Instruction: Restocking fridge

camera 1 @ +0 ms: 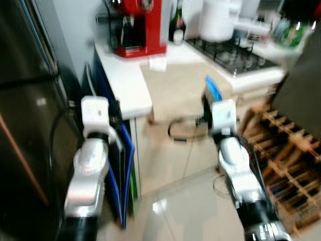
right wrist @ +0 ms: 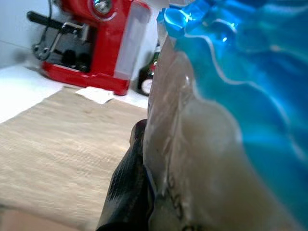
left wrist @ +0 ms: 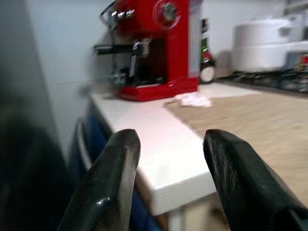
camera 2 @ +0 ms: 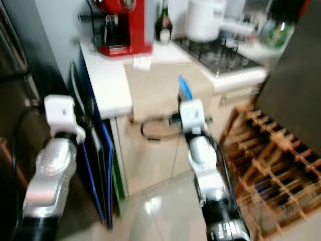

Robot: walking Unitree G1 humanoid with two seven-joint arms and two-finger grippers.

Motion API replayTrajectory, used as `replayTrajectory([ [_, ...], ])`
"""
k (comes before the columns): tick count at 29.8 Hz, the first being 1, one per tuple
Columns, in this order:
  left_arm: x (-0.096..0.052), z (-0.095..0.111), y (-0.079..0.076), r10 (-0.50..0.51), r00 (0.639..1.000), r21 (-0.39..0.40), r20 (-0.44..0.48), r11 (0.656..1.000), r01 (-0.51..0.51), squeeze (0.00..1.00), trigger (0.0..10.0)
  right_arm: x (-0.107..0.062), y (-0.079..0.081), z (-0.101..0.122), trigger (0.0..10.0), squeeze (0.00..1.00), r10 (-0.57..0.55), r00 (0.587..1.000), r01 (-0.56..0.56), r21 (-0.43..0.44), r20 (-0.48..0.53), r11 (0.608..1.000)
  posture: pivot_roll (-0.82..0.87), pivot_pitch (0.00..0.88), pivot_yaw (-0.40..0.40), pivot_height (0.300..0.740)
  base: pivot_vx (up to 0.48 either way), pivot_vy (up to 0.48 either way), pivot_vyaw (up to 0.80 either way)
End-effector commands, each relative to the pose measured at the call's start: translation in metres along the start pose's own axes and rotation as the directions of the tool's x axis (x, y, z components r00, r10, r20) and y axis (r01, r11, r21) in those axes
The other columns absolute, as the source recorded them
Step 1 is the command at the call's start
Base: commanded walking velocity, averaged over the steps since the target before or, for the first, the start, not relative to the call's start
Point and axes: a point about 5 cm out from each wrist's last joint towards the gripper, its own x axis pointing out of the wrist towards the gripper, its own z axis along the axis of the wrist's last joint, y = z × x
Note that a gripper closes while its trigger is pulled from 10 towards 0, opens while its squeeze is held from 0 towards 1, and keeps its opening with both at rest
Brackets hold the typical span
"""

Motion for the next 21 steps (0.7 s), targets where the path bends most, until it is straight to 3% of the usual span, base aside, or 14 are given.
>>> replayTrajectory([
  [1, 0.0024, 0.0006, 0.0018, 0.004, 1.000, 0.004, 0.004, 1.000, -0.004, 0.00, 10.0, 0.0054, 0.0031, 0.0082, 0.0, 0.15, 0.012, 1.000, -0.013, 0.024, 0.027, 1.000, -0.08, 0.000, 0.007, 0.740, 0.000, -0.480, 0.71],
  [21, -0.0029, -0.0081, -0.0050, -0.017, 1.000, -0.032, -0.024, 0.999, 0.016, 0.00, 10.0, 0.0053, 0.0026, 0.0024, 0.0, 0.14, 0.075, 0.997, -0.074, 0.047, 0.000, 0.996, -0.09, 0.000, 0.005, 0.740, 0.000, -0.480, 0.68],
])
